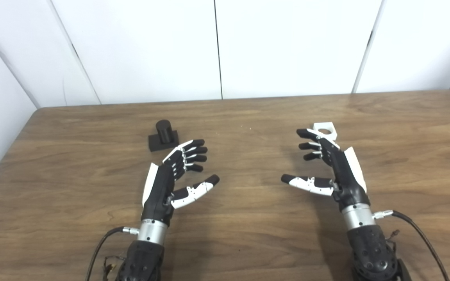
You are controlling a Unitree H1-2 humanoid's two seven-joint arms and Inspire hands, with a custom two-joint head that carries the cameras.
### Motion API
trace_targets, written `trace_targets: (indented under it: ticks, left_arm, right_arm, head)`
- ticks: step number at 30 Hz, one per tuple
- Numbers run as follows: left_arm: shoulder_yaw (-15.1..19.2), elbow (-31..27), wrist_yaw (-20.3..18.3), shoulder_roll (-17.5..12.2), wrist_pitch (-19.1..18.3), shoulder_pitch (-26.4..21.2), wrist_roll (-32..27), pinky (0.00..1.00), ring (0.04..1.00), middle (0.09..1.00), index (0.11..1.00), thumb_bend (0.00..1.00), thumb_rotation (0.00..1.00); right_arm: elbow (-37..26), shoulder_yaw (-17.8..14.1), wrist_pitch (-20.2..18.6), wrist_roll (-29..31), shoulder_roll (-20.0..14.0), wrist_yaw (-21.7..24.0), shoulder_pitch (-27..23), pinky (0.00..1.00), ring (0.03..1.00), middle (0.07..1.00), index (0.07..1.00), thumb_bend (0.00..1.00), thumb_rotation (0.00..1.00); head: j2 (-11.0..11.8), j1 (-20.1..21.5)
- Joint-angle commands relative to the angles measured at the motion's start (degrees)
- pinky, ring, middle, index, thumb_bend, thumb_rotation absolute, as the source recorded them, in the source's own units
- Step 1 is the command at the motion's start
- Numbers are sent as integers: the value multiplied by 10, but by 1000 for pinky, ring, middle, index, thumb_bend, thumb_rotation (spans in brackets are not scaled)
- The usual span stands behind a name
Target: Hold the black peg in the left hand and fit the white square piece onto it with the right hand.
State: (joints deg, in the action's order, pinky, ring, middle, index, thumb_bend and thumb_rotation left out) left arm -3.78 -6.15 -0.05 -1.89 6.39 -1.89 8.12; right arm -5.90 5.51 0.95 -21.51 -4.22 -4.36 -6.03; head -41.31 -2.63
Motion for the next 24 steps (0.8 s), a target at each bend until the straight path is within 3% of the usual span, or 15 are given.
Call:
trace_targets:
  ticks: [1,6,11,24]
  left_arm:
    - [1,-14,4,-1,20,-18,4,615,705,740,756,609,29]
    - [-6,-6,10,8,25,-19,17,637,711,749,754,620,62]
    - [-19,8,18,23,26,-21,38,615,722,779,755,632,84]
    - [-19,10,30,25,27,-26,55,611,728,792,757,635,81]
  right_arm:
    - [-20,0,11,-2,2,-4,-17,606,726,803,772,757,102]
    - [-20,-7,15,6,-6,-1,-12,598,728,807,776,754,120]
    - [-6,-16,48,33,-25,2,-9,578,719,808,774,733,32]
    - [1,-23,50,45,-34,4,-10,589,730,807,780,746,0]
  head:
    - [0,-1]
    - [12,-91]
    - [29,-150]
    - [35,-151]
